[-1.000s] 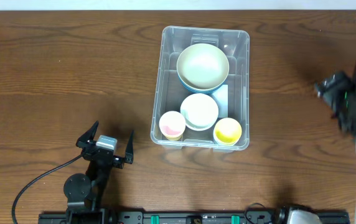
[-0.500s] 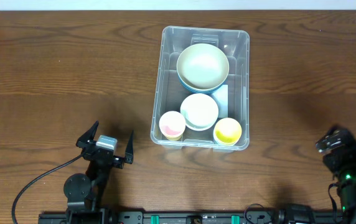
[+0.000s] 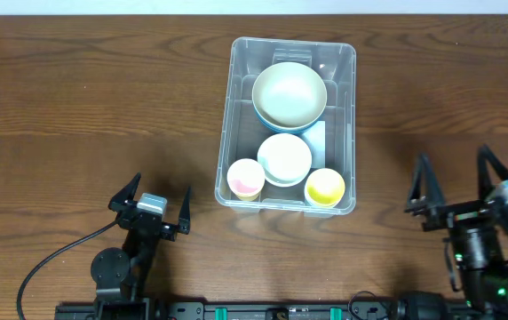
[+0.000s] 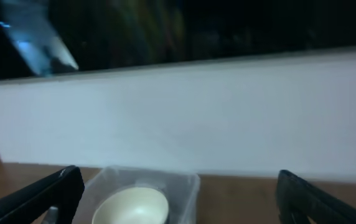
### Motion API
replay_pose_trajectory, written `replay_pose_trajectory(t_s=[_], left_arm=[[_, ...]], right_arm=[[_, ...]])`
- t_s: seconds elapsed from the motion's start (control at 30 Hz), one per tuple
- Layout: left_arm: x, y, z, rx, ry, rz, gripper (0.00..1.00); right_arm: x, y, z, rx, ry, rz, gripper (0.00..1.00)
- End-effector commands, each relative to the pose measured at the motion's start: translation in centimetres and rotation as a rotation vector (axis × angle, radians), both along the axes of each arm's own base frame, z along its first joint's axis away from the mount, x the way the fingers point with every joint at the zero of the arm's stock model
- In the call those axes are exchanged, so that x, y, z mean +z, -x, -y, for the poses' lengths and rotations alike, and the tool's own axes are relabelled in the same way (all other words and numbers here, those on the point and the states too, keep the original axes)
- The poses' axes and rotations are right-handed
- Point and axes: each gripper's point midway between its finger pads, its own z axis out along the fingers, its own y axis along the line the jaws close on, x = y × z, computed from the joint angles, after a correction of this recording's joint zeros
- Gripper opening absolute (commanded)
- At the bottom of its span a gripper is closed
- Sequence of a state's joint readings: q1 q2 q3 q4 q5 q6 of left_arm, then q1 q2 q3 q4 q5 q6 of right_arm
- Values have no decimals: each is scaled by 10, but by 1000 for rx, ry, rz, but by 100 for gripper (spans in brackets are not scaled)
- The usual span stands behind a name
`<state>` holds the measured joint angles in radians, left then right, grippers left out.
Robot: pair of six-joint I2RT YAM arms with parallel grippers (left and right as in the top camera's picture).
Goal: Pack container
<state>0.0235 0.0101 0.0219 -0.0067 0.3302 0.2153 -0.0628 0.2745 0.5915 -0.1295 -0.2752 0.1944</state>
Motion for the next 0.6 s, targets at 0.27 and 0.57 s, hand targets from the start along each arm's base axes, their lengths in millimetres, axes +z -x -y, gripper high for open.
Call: replay_pose_trajectory(t_s=[0.27, 0.57], left_arm=[[-16, 1, 0, -3, -14, -44, 98], [-16, 1, 0, -3, -14, -44, 98]], right_arm=[[-52, -13, 23, -140, -90, 98, 99], [-81, -13, 25, -150, -99, 130, 99]])
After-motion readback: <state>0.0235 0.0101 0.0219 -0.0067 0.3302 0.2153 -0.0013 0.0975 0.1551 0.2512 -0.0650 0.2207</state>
